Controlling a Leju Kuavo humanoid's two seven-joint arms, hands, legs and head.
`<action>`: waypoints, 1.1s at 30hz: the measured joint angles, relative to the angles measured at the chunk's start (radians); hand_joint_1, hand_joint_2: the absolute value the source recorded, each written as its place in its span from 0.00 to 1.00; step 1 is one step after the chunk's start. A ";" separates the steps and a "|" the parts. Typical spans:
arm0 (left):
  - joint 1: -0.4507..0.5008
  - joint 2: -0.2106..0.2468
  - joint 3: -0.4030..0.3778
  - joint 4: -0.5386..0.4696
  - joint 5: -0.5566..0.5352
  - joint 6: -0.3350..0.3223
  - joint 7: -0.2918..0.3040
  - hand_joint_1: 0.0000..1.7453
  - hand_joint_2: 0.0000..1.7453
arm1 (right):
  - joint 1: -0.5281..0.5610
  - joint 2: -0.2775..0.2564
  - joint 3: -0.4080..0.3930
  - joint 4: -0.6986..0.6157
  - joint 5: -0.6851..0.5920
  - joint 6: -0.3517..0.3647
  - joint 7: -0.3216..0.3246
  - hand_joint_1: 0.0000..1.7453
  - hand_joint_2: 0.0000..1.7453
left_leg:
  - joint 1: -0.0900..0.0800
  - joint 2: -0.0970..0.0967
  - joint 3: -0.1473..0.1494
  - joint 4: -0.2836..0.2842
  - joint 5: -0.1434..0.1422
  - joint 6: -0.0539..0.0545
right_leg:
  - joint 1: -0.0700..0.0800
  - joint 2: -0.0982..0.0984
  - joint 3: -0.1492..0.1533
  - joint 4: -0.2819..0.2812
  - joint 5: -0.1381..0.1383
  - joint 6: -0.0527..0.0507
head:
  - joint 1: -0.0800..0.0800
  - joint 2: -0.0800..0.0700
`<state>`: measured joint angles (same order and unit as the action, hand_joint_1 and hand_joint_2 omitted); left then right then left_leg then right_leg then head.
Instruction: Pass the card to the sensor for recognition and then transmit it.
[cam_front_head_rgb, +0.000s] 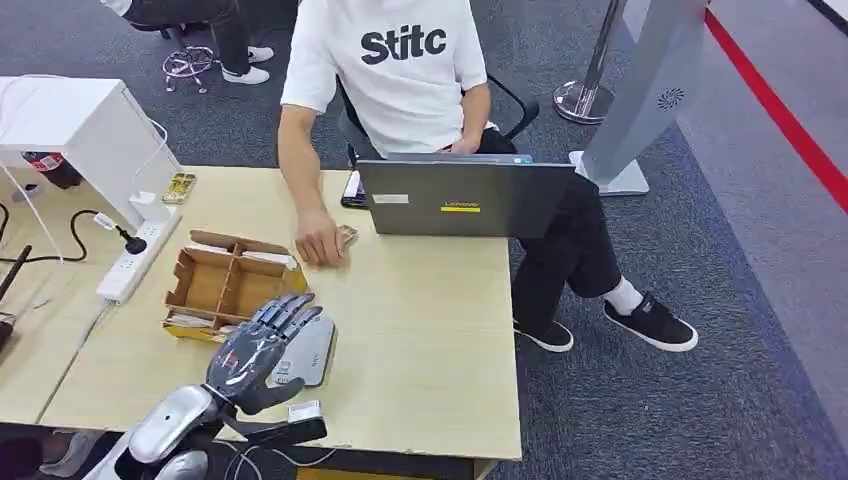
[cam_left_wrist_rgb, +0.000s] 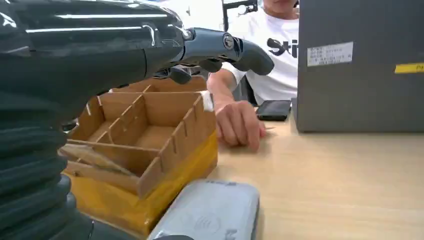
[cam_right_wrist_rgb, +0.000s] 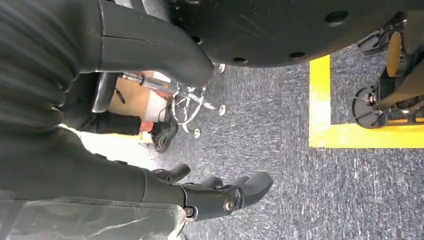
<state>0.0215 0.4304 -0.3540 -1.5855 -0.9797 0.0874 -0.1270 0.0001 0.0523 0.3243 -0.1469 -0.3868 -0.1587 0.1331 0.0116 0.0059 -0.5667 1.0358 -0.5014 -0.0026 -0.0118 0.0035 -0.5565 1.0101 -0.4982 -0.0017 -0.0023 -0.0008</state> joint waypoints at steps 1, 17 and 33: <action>0.019 0.015 0.003 -0.010 -0.010 0.005 0.003 0.00 1.00 | 0.001 0.000 0.000 0.000 -0.002 0.000 -0.002 0.00 1.00 | 0.000 0.000 0.000 0.000 0.000 0.000 | 0.000 0.000 0.000 0.000 0.000 0.000 | 0.000 0.000; 0.136 0.093 0.126 -0.036 -0.253 0.206 0.095 0.00 1.00 | 0.002 0.003 -0.001 0.003 -0.010 -0.002 -0.003 0.00 1.00 | 0.000 -0.002 0.000 0.000 0.000 0.000 | 0.000 -0.001 0.000 0.000 0.000 0.000 | 0.000 0.000; 0.123 0.062 0.178 0.081 -0.285 0.291 0.081 0.00 1.00 | 0.001 0.005 0.003 0.003 -0.002 -0.007 0.003 0.00 1.00 | 0.000 -0.002 0.000 0.000 0.000 0.000 | 0.000 -0.001 0.000 0.000 0.000 0.000 | 0.000 0.000</action>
<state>0.1445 0.4925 -0.1762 -1.5049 -1.2646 0.3789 -0.0462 0.0016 0.0572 0.3277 -0.1442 -0.3883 -0.1656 0.1358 0.0115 0.0042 -0.5663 1.0360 -0.5012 -0.0027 -0.0119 0.0024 -0.5565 1.0098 -0.4982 -0.0017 -0.0023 -0.0004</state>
